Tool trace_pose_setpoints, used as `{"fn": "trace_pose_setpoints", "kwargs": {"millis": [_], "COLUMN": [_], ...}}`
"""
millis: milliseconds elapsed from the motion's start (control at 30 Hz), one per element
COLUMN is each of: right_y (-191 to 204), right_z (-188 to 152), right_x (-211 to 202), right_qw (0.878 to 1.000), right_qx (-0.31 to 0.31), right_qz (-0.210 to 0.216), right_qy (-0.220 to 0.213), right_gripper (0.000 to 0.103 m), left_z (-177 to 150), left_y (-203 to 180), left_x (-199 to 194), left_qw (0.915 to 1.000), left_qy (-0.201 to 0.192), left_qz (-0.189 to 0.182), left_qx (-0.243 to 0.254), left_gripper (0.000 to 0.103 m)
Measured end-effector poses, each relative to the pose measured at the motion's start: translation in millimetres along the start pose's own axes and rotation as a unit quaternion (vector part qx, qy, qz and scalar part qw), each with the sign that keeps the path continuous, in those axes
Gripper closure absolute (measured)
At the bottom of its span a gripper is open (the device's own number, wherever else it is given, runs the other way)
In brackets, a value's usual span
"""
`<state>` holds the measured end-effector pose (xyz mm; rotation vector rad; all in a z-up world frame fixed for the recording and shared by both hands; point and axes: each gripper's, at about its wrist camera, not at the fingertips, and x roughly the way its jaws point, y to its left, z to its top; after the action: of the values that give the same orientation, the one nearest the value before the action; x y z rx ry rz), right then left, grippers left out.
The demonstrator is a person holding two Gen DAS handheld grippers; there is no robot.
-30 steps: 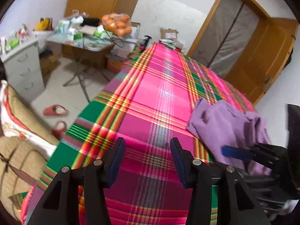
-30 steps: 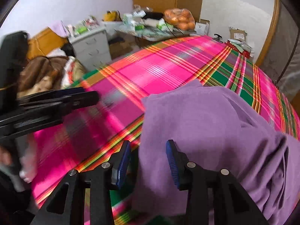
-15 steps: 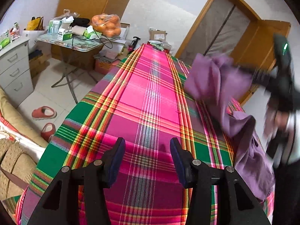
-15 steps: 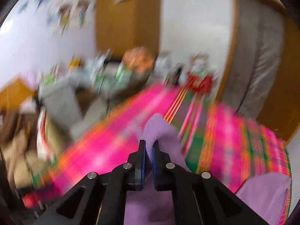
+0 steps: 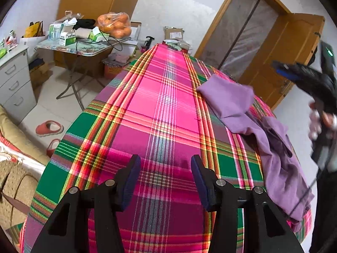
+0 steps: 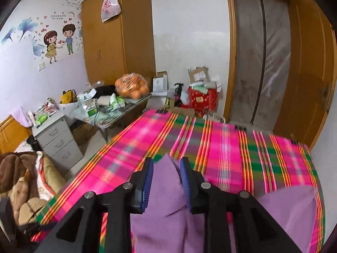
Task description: Fold clothes
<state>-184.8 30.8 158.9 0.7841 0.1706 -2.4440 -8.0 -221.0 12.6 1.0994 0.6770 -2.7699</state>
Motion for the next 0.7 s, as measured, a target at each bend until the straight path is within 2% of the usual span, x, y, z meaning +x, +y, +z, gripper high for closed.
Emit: {"fn": "trace_pose_setpoints", "kwargs": {"millis": [100, 267, 367, 467, 567, 700], "right_y": [-9.1, -26.6, -40.3, -57.2, -78.8, -112.8], "right_z": [-20.8, -75.6, -110.0, -148.6, -186.5, -222.5], "right_x": [-31.8, -93.4, -121.2, -146.5, -168.8, -198.4], "right_qw": [1.0, 1.0, 1.0, 0.998, 0.995, 0.986], "right_qx": [-0.004, 0.009, 0.029, 0.054, 0.09, 0.157], "right_qz": [0.009, 0.015, 0.011, -0.007, -0.032, -0.058], "right_qy": [0.0, 0.0, 0.004, 0.014, 0.024, 0.008], "right_gripper": [0.075, 0.073, 0.071, 0.07, 0.069, 0.067], "left_z": [0.2, -6.1, -19.3, -35.7, -54.8, -78.4], "left_y": [-0.8, -11.1, -34.8, -72.7, -109.8, -146.8], "left_x": [0.7, -2.4, -0.6, 3.1, 5.4, 6.8], "left_qw": [1.0, 0.9999, 0.9993, 0.9954, 0.9872, 0.9736], "left_qy": [0.001, 0.0, 0.017, 0.04, 0.065, 0.099], "left_qz": [0.005, 0.011, -0.028, -0.06, -0.099, -0.148], "left_qx": [0.003, 0.009, 0.018, 0.064, 0.107, 0.143], "left_gripper": [0.052, 0.052, 0.052, 0.052, 0.052, 0.052]}}
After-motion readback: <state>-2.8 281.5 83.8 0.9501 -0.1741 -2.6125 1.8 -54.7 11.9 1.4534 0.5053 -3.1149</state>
